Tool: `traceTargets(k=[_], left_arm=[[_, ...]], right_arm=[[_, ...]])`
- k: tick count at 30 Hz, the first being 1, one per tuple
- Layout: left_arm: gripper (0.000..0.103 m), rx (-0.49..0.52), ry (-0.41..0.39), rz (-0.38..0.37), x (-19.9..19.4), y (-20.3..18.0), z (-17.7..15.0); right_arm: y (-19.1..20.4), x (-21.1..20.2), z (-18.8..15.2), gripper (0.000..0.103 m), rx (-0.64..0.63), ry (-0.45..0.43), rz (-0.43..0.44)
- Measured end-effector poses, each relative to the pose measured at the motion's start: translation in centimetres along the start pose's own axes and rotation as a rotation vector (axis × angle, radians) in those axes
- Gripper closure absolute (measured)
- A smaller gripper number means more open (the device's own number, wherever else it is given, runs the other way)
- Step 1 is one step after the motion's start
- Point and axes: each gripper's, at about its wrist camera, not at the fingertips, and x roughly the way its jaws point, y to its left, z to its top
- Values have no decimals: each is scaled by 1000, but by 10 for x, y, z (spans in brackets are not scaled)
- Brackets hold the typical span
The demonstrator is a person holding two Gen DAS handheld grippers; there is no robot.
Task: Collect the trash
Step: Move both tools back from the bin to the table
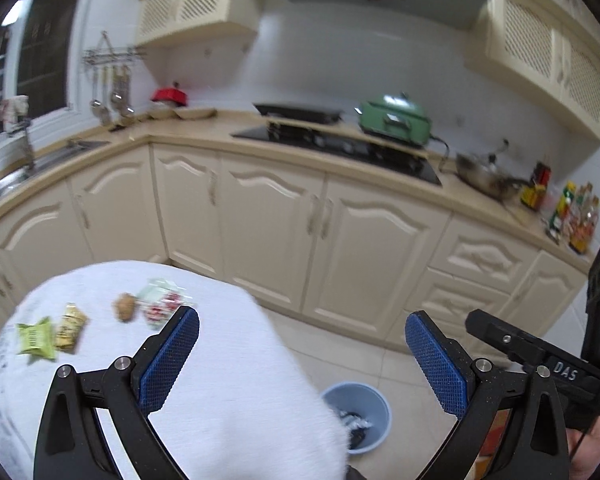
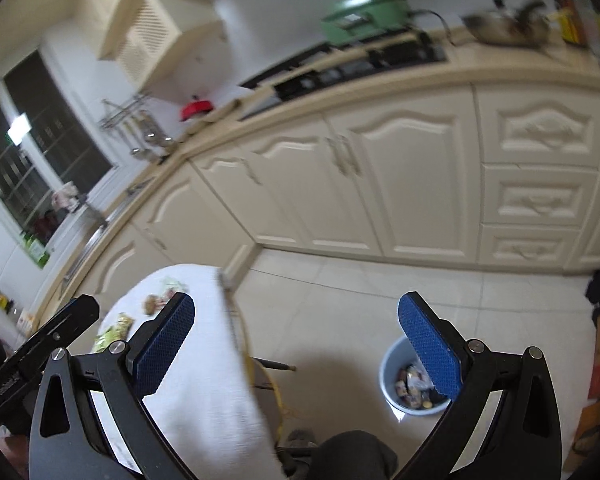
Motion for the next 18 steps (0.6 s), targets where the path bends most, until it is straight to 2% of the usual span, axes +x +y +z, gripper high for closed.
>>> traceTargets(k=[9,18], left_arm=[[1,-72,-111,123,-114,53,-41],[1,-148,-144,238,-186,91,-87]], right_arm=[[92,-13,-12,0,-137,-26,100],[168,-5,-26,0,-258,-19,155]])
